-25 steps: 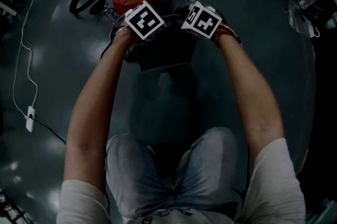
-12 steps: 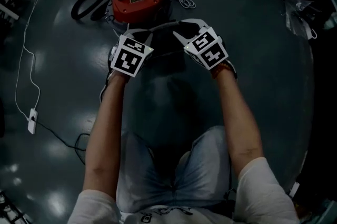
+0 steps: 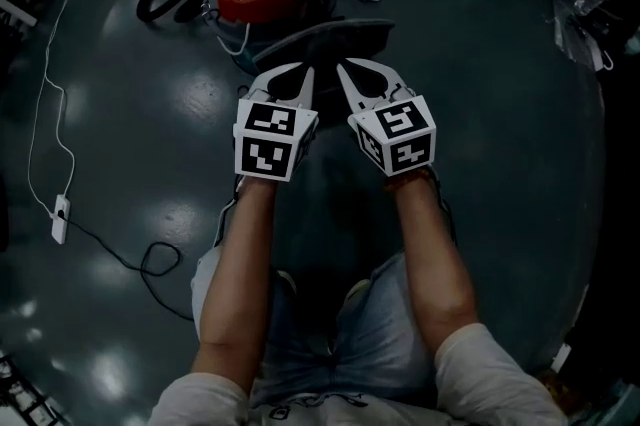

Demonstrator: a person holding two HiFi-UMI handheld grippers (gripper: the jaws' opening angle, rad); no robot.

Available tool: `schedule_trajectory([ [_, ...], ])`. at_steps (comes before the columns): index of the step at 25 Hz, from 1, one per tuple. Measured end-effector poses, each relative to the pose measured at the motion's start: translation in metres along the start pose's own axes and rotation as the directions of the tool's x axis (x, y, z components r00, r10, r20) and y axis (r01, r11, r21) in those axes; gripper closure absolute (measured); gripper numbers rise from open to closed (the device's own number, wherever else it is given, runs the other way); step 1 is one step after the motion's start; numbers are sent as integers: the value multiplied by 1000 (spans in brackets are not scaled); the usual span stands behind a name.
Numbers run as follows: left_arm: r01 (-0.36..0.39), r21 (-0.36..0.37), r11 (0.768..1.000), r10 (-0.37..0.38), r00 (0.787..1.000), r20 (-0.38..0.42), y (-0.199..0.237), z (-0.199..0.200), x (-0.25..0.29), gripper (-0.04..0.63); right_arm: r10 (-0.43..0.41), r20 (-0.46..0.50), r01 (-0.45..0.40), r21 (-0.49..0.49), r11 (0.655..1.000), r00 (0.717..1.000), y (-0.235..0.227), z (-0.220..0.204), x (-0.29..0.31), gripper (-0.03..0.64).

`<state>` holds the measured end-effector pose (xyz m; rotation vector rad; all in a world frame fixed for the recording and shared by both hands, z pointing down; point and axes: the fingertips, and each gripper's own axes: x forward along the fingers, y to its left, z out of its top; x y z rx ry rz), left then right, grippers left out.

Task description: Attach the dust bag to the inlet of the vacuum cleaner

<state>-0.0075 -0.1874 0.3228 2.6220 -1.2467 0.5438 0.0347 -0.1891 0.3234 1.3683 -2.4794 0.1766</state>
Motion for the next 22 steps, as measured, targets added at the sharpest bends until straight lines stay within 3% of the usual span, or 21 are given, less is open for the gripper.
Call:
schedule_trajectory([
  [22,49,-7,999,-49,999,-6,-27,-5,-8,591,11,14,-11,1,1000,1000,16,4,-11,606],
])
